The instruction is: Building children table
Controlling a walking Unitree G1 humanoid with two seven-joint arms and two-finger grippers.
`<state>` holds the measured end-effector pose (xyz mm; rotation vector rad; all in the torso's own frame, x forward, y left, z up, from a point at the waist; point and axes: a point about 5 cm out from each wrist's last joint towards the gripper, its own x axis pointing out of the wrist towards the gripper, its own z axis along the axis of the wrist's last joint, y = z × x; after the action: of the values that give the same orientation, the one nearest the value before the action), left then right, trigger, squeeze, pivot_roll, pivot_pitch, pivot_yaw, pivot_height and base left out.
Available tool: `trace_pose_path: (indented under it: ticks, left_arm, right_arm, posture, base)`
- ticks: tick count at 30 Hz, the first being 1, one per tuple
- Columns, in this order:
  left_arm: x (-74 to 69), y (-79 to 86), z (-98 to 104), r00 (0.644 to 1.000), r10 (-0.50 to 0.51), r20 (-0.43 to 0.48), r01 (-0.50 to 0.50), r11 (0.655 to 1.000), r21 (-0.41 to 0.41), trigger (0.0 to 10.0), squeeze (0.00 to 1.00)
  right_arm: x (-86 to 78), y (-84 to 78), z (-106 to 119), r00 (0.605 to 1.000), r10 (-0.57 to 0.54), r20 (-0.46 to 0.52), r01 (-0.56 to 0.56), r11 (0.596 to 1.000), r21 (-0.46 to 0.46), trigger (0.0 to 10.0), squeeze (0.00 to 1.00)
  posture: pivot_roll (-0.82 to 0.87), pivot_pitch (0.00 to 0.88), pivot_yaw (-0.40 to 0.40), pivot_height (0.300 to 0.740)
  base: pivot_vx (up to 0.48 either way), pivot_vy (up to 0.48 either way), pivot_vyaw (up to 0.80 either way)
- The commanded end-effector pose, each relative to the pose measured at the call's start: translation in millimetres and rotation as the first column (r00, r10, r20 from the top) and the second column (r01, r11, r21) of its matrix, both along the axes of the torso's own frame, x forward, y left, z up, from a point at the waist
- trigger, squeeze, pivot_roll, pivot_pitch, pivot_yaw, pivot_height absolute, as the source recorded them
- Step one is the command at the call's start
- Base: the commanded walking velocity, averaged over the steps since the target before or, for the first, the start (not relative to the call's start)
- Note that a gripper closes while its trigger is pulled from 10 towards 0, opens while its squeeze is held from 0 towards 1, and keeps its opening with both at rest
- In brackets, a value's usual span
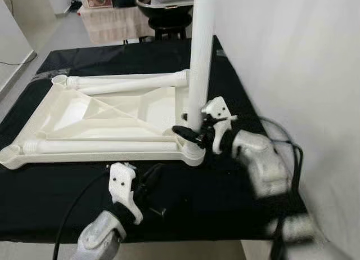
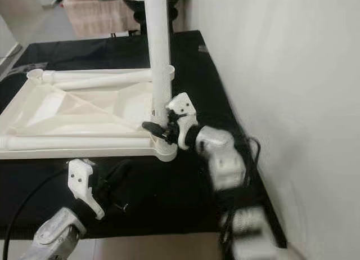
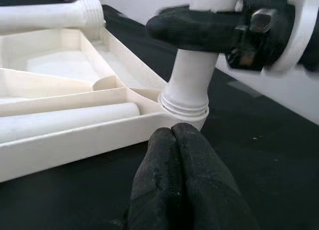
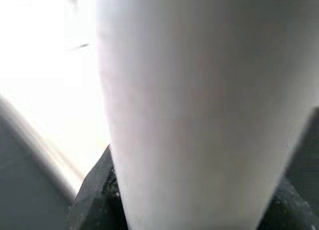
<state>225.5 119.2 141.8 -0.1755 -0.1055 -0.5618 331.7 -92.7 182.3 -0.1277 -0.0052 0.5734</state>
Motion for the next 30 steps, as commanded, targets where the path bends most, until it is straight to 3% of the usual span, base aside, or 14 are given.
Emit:
trace_pose_path:
  ticks: [1, 7, 8, 9, 10, 11, 12, 13, 14, 19, 20, 21, 22, 30]
  left_arm:
    - [-1.4, 5.1, -3, 1.000, 0.002, -0.017, -0.001, 1.000, 0.013, 10.0, 0.00]
    - [0.5, 3.5, -5, 1.000, -0.002, -0.021, 0.002, 1.000, 0.015, 10.0, 0.00]
    - [0.8, 3.3, -5, 1.000, 0.003, -0.020, -0.003, 1.000, 0.015, 10.0, 0.00]
    - [0.8, 3.3, -5, 1.000, 0.003, -0.020, -0.003, 1.000, 0.015, 10.0, 0.00]
    - [0.9, 3.4, -5, 1.000, 0.010, -0.018, -0.010, 1.000, 0.013, 10.0, 0.00]
    - [0.9, 3.4, -5, 1.000, 0.010, -0.018, -0.010, 1.000, 0.013, 10.0, 0.00]
    - [1.1, 3.5, -5, 1.000, 0.016, -0.017, -0.016, 1.000, 0.012, 10.0, 0.00]
    - [1.1, 3.5, -5, 1.000, 0.016, -0.017, -0.016, 1.000, 0.012, 10.0, 0.00]
    - [1.1, 3.6, -5, 1.000, 0.018, -0.017, -0.018, 1.000, 0.012, 10.0, 0.00]
    - [1.0, 3.3, -6, 1.000, 0.014, -0.021, -0.014, 1.000, 0.013, 10.0, 0.00]
    - [0.8, 2.2, -7, 1.000, 0.008, -0.025, -0.007, 1.000, 0.013, 10.0, 0.00]
    - [0.8, 2.2, -7, 1.000, 0.008, -0.025, -0.007, 1.000, 0.013, 10.0, 0.00]
    - [0.6, 1.7, -7, 1.000, 0.006, -0.025, -0.006, 1.000, 0.012, 10.0, 0.00]
    - [-0.5, 0.6, -7, 1.000, 0.005, -0.026, -0.005, 1.000, 0.010, 10.0, 0.00]
  right_arm:
    - [-12.6, -2.1, -36, 0.975, -0.190, -0.114, 0.180, 0.979, -0.096, 0.0, 0.00]
    - [-8.1, 7.8, -35, 0.982, -0.166, -0.095, 0.157, 0.982, -0.101, 0.0, 0.00]
    - [-4.7, 7.8, -33, 0.982, -0.162, -0.095, 0.152, 0.983, -0.104, 4.2, 0.00]
    - [-4.7, 7.8, -33, 0.982, -0.162, -0.095, 0.152, 0.983, -0.104, 4.2, 0.00]
    - [-2.6, 9.0, -30, 0.986, -0.139, -0.098, 0.130, 0.987, -0.092, 10.0, 0.00]
    - [-2.6, 9.0, -30, 0.986, -0.139, -0.098, 0.130, 0.987, -0.092, 10.0, 0.00]
    - [0.6, 9.2, -25, 0.991, -0.102, -0.091, 0.097, 0.993, -0.064, 10.0, 0.55]
    - [0.6, 9.2, -25, 0.991, -0.102, -0.091, 0.097, 0.993, -0.064, 10.0, 0.55]
    - [5.7, 9.5, -16, 0.997, -0.036, -0.074, 0.035, 0.999, -0.020, 10.0, 1.00]
    - [12.0, 8.6, 7, 0.996, 0.094, -0.010, -0.093, 0.994, 0.055, 10.0, 1.00]
    - [16.3, 3.1, 22, 0.977, 0.214, 0.020, -0.215, 0.975, 0.063, 10.0, 0.67]
    - [16.3, 3.1, 22, 0.977, 0.214, 0.020, -0.215, 0.975, 0.063, 10.0, 0.67]
    - [19.1, -0.8, 26, 0.964, 0.263, 0.027, -0.264, 0.964, 0.034, 10.0, 0.00]
    - [30.4, -7.5, 32, 0.855, 0.517, -0.033, -0.519, 0.853, -0.056, 10.0, 0.00]
  posture:
    - [-0.03, 0.181, 0.054, 0.740]
    - [-0.02, 0.159, 0.038, 0.740]
    - [-0.02, 0.155, 0.035, 0.740]
    - [-0.02, 0.155, 0.035, 0.740]
    - [-0.02, 0.150, 0.034, 0.740]
    - [-0.02, 0.150, 0.034, 0.740]
    - [-0.01, 0.149, 0.034, 0.740]
    - [-0.01, 0.149, 0.034, 0.740]
    - [-0.01, 0.147, 0.034, 0.740]
    - [0.00, 0.135, 0.042, 0.740]
    - [0.01, 0.130, 0.042, 0.740]
    - [0.01, 0.130, 0.042, 0.740]
    - [0.01, 0.128, 0.043, 0.740]
    - [0.02, 0.132, 0.042, 0.740]
  base:
    - [0.000, 0.000, 0.00]
    - [0.000, 0.000, 0.00]
    - [0.000, 0.000, 0.00]
    - [0.000, 0.000, 0.00]
    - [0.000, 0.000, 0.00]
    - [0.000, 0.000, 0.00]
    - [0.000, 0.000, 0.00]
    - [0.000, 0.000, 0.00]
    - [0.000, 0.000, 0.00]
    - [0.000, 0.000, 0.00]
    - [0.000, 0.000, 0.00]
    - [0.000, 0.000, 0.00]
    - [0.000, 0.000, 0.00]
    - [0.000, 0.000, 0.00]
